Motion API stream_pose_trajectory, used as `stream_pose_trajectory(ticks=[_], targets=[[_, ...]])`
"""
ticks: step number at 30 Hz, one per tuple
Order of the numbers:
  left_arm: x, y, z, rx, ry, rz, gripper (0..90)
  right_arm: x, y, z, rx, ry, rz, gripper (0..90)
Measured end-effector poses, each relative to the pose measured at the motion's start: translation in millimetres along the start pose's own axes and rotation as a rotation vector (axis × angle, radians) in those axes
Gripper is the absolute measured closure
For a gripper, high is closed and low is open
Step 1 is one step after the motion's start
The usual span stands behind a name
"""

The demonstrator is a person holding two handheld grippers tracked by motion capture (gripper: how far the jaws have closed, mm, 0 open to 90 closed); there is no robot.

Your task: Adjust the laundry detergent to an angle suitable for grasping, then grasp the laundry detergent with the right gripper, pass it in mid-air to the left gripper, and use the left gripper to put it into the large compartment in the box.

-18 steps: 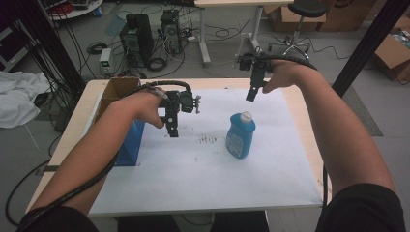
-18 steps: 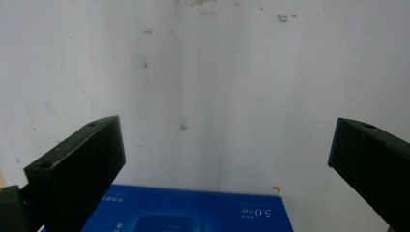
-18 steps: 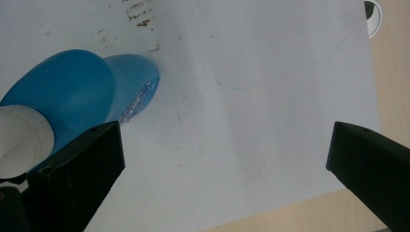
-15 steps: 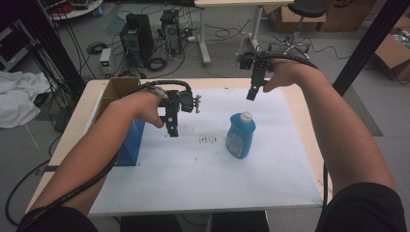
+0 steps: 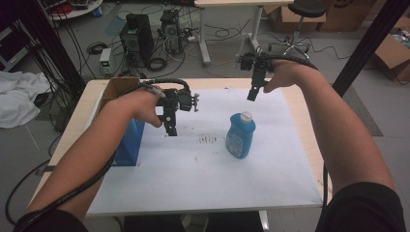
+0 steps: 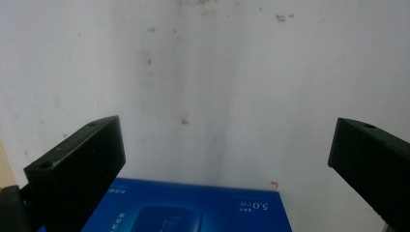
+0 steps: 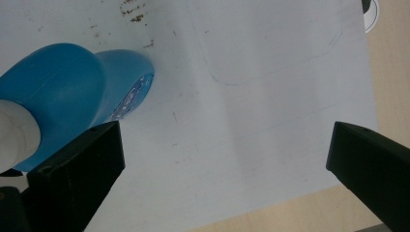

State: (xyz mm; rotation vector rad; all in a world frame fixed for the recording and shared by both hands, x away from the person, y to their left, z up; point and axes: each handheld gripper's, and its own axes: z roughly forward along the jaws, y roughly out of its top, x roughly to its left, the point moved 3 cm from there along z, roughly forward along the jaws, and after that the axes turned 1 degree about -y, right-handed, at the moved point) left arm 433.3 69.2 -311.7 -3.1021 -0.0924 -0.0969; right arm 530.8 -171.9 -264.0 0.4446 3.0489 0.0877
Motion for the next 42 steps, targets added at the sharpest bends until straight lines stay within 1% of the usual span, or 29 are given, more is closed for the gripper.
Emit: stream_pose_trajectory(ticks=[3,9,12,15,18,23,24,25,26,27,28,34,35,38,40,41,42], targets=[[-0.1,-0.7,-0.5,-0.004,0.005,-0.004,0.1,-1.9,0.5,-1.6,-0.018,0.000,0.007,0.0],[-3.0,2.9,-0.1,-0.009,0.002,0.004,0.1,-3.1,-1.9,-1.7,-0.014,-0.003,0.008,0.0],[-5.7,6.0,0.2,0.000,-0.002,0.020,0.1,-2.3,-3.8,-1.8,-0.018,-0.001,0.012,0.0],[-5.1,7.2,-1.8,-0.011,0.001,0.019,0.1,-2.6,-4.7,-2.1,-0.014,-0.005,0.015,0.0],[-4.1,7.6,-2.3,-0.006,0.000,0.024,0.1,-3.3,-5.5,-0.2,-0.016,-0.003,0.018,0.0],[-3.8,7.0,-3.3,-0.008,0.002,0.027,0.1,-4.6,-7.4,1.2,-0.022,-0.002,0.029,0.0],[-4.4,6.8,-3.7,-0.015,0.002,0.028,0.1,-5.2,-8.7,0.2,-0.036,-0.001,0.032,0.0],[-4.5,6.8,-4.0,-0.016,0.004,0.032,0.1,-5.2,-8.7,0.2,-0.036,-0.001,0.032,0.0],[-5.4,6.4,-4.1,-0.009,0.005,0.030,0.1,-4.9,-9.5,-0.2,-0.045,0.001,0.039,0.0],[-5.6,6.3,-4.7,-0.008,0.006,0.032,0.1,-5.5,-10.0,-1.1,-0.040,-0.003,0.036,0.0],[-6.2,6.0,-5.1,-0.017,0.007,0.028,0.1,-5.4,-10.3,-1.5,-0.047,0.000,0.042,0.0],[-8.0,4.8,-7.6,-0.012,0.011,0.032,0.1,-4.0,-10.9,-5.0,-0.056,-0.007,0.049,0.0],[-8.2,4.0,-7.9,-0.014,0.013,0.028,0.1,-3.0,-11.2,-6.7,-0.057,-0.015,0.044,0.0],[-8.2,3.1,-9.9,-0.015,0.016,0.029,0.1,-0.4,-12.7,-10.9,-0.090,-0.014,0.060,0.0],[-9.0,2.4,-11.8,-0.019,0.020,0.029,0.1,1.5,-16.0,-15.3,-0.133,-0.006,0.068,0.0],[-9.6,2.1,-11.8,-0.028,0.022,0.029,0.1,2.9,-18.9,-18.0,-0.167,-0.005,0.076,0.0],[-10.1,1.9,-13.3,-0.023,0.023,0.033,0.1,3.4,-21.0,-19.6,-0.186,-0.008,0.082,0.0]])
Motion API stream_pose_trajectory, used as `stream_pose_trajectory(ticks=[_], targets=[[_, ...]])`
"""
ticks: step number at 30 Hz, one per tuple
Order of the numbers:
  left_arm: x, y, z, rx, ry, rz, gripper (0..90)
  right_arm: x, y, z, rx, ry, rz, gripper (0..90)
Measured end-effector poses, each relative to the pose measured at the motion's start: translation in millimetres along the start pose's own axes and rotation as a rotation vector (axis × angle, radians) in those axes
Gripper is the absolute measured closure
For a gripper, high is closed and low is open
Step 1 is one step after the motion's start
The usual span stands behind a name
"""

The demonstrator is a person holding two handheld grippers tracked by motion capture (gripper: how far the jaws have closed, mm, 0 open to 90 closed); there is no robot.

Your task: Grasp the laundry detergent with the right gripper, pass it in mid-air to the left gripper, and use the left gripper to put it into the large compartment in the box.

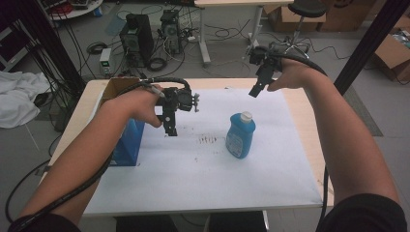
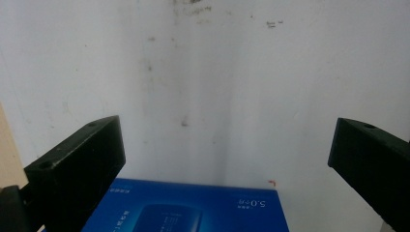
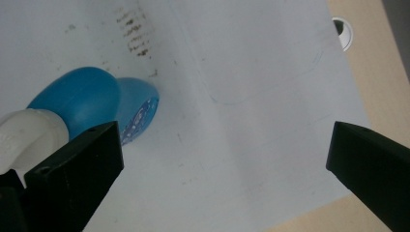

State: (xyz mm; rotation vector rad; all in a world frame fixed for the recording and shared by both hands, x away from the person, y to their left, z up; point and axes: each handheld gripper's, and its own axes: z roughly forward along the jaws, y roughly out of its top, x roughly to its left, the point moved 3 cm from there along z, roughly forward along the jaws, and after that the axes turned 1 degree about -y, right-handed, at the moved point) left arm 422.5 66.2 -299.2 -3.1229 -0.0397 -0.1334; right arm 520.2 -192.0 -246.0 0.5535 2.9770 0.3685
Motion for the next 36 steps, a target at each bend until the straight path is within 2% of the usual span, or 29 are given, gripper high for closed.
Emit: stream_pose_trajectory(ticks=[2,6,9,10,12,13,15,16,22,24,27,28,32,34,36], targets=[[-0.7,-0.4,-1.4,-0.007,0.004,0.003,0.1,1.8,-6.6,-6.5,-0.069,0.015,0.023,0.0],[-1.9,-1.4,-5.1,-0.014,0.013,0.005,0.1,4.7,-21.6,-14.7,-0.166,0.016,0.051,0.0],[-3.0,-1.7,-8.0,-0.021,0.017,0.009,0.1,7.2,-28.9,-17.9,-0.195,0.016,0.069,0.0],[-4.1,-2.0,-9.6,-0.024,0.023,0.011,0.1,10.3,-38.3,-21.2,-0.224,0.008,0.084,0.0],[-4.8,-2.3,-9.9,-0.028,0.022,0.011,0.1,11.4,-41.4,-22.1,-0.236,0.011,0.090,0.0],[-6.1,-3.0,-9.9,-0.029,0.024,0.011,0.1,14.3,-50.7,-23.5,-0.269,0.016,0.103,0.0],[-6.9,-3.6,-9.8,-0.027,0.024,0.014,0.1,15.2,-53.9,-23.6,-0.278,0.018,0.107,0.0],[-8.6,-4.8,-9.7,-0.031,0.026,0.011,0.1,17.9,-63.3,-23.1,-0.304,0.016,0.121,0.0],[-12.6,-9.0,-11.9,-0.038,0.030,0.011,0.1,26.8,-84.1,-19.6,-0.368,0.029,0.143,0.0],[-15.2,-11.2,-12.7,-0.040,0.033,0.014,0.1,36.9,-99.6,-15.6,-0.403,0.041,0.151,0.0],[-17.2,-12.0,-12.3,-0.046,0.034,0.017,0.1,43.8,-108.9,-11.3,-0.403,0.039,0.148,0.0],[-18.6,-12.2,-12.1,-0.040,0.035,0.023,0.1,50.9,-117.8,-8.0,-0.412,0.028,0.154,0.0],[-20.5,-10.9,-11.9,-0.042,0.036,0.031,0.1,64.5,-132.1,-1.2,-0.450,0.016,0.158,0.0],[-21.6,-9.5,-12.4,-0.043,0.037,0.035,0.1,71.8,-139.3,2.3,-0.490,0.018,0.165,0.0],[-22.5,-8.3,-13.3,-0.046,0.040,0.043,0.1,79.1,-147.1,6.0,-0.514,0.002,0.171,0.0]])
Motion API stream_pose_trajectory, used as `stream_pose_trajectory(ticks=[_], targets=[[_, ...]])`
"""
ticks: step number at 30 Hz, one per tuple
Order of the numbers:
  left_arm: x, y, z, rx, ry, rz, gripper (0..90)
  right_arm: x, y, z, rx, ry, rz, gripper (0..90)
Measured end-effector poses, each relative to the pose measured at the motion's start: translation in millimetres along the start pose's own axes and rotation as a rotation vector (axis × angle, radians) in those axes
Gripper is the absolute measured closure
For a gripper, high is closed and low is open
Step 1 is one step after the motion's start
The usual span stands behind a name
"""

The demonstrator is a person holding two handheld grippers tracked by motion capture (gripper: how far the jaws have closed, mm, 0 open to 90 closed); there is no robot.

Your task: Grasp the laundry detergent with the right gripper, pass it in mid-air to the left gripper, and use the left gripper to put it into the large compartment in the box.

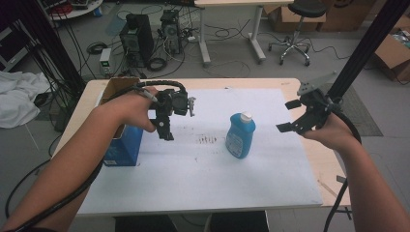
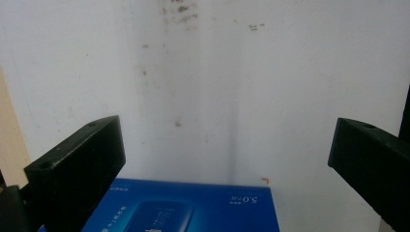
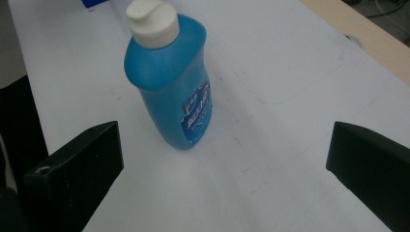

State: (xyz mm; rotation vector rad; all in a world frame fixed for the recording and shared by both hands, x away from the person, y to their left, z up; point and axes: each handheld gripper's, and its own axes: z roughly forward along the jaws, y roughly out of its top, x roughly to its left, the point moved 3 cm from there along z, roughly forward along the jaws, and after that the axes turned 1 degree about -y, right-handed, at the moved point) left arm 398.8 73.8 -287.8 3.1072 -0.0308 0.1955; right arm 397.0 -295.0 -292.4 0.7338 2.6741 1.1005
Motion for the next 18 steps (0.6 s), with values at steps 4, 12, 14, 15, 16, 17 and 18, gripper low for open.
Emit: stream_pose_trajectory(ticks=[4,12,14,15,16,17,18], targets=[[-1.8,2.3,-1.8,-0.005,0.002,0.012,0.1,10.9,-22.4,-1.0,-0.052,-0.013,0.017,0.0],[-1.7,4.7,-2.0,-0.010,0.005,0.019,0.1,23.9,-54.9,1.3,-0.107,-0.083,0.063,0.0],[-1.9,5.4,-2.1,-0.006,0.004,0.023,0.1,27.8,-59.6,3.7,-0.117,-0.092,0.068,0.0],[-2.2,5.7,-2.2,-0.007,0.004,0.024,0.1,29.3,-61.0,4.6,-0.125,-0.098,0.068,0.0],[-2.6,6.1,-2.3,-0.009,0.004,0.024,0.1,31.5,-62.6,5.8,-0.138,-0.097,0.072,0.0],[-2.6,6.1,-2.3,-0.009,0.004,0.024,0.1,34.3,-64.5,7.6,-0.154,-0.105,0.072,0.0],[-2.8,6.6,-2.6,-0.009,0.005,0.026,0.1,36.5,-66.0,9.2,-0.167,-0.109,0.074,0.0]])
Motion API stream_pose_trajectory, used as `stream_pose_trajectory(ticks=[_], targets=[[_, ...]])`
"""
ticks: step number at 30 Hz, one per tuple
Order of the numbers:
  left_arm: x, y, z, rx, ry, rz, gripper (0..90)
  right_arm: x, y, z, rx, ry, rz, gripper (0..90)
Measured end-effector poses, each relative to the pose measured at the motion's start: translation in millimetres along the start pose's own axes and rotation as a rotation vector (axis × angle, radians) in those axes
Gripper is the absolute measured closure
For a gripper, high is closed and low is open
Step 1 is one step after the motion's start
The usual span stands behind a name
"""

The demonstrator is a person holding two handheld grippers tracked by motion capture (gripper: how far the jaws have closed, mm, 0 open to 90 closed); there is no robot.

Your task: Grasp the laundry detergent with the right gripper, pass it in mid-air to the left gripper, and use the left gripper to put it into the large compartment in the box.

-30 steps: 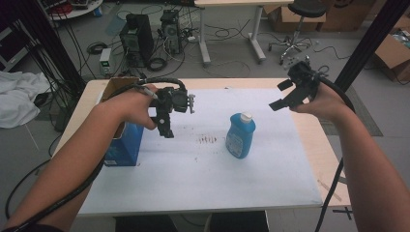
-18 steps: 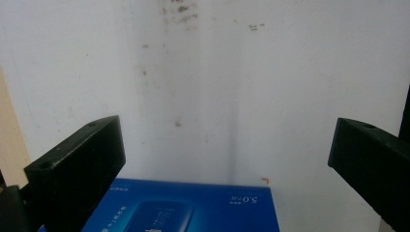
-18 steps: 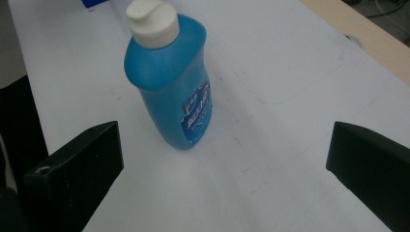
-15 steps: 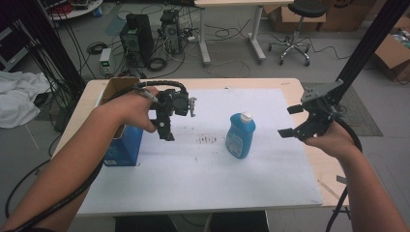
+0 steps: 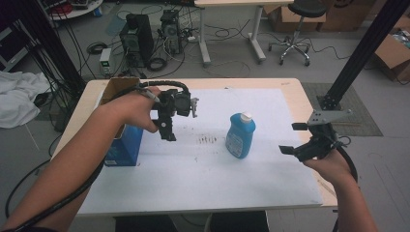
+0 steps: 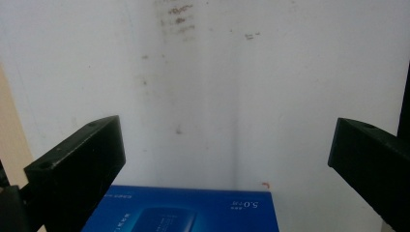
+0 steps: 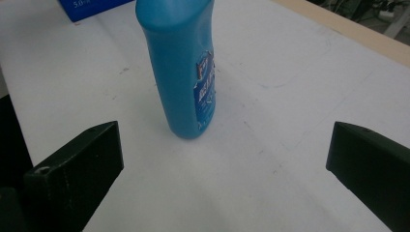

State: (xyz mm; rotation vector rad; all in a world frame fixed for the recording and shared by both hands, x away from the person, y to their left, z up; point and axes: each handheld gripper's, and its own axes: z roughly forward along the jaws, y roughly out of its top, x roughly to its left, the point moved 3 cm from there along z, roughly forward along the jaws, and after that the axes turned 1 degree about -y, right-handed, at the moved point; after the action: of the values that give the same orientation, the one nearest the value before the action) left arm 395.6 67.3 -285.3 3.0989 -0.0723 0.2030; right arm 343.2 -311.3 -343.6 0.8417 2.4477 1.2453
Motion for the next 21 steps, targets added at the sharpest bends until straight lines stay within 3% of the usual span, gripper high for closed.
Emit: stream_pose_trajectory(ticks=[7,14,21], targets=[[-0.7,0.7,-0.6,-0.002,0.001,0.004,0.1,13.7,-11.9,13.1,-0.043,-0.013,0.019,0.0],[-2.8,0.1,-0.3,-0.005,0.002,0.004,0.1,32.0,-25.1,41.1,-0.071,-0.029,0.039,0.0],[-4.0,-2.3,-1.5,-0.007,0.001,-0.002,0.1,40.3,-27.4,59.9,-0.114,-0.038,0.060,0.0]])
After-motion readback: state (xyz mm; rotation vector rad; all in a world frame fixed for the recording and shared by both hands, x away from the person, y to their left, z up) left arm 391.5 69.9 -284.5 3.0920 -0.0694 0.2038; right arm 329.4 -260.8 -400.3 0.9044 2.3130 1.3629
